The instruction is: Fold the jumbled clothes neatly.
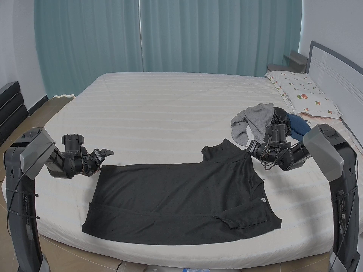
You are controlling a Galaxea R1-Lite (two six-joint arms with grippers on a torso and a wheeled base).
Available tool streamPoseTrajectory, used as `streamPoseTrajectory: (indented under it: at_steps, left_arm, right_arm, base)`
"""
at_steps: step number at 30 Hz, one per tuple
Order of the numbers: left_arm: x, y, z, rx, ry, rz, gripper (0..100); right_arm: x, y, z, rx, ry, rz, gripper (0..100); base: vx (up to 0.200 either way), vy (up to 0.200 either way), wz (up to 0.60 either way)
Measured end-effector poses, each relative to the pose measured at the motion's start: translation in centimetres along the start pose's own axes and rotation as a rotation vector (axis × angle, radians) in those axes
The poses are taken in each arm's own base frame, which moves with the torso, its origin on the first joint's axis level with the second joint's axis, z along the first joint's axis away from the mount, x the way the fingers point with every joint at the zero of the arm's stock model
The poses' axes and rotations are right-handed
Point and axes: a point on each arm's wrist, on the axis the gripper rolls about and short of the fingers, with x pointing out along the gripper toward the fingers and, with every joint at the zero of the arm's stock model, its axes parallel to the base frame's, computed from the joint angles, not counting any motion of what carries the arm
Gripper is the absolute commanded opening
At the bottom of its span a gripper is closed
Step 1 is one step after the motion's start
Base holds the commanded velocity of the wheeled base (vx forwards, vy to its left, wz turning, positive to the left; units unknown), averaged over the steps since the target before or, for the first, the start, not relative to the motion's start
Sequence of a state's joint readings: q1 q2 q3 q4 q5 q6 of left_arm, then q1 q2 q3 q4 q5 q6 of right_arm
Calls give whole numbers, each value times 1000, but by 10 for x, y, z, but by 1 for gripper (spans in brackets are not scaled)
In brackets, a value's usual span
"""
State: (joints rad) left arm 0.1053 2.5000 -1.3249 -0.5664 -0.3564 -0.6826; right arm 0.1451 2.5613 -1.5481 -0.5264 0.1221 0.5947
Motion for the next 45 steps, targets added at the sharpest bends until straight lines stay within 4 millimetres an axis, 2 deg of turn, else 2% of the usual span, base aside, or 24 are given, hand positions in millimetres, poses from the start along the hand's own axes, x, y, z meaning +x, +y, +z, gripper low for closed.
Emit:
streamPoseTrajectory:
  at_steps: [4,5,20,32,45]
  left_arm:
    - [7,1,-1,5,-3,6,100]
    - [7,1,-2,5,-2,6,0]
    - [13,7,-2,2,-55,74,0]
    - [0,0,8,-10,-126,115,0]
    - [-22,-13,20,-64,-171,96,0]
  right_arm:
    - [2,1,-1,-1,0,3,0]
    - [2,2,-1,0,0,3,0]
    - [2,1,0,3,-4,3,0]
    - [-1,2,5,13,-16,7,0]
    - [-9,3,13,21,-49,22,0]
  base:
    - [0,0,0]
    - [0,0,0]
    - [0,0,0]
    - [0,0,0]
    - [0,0,0]
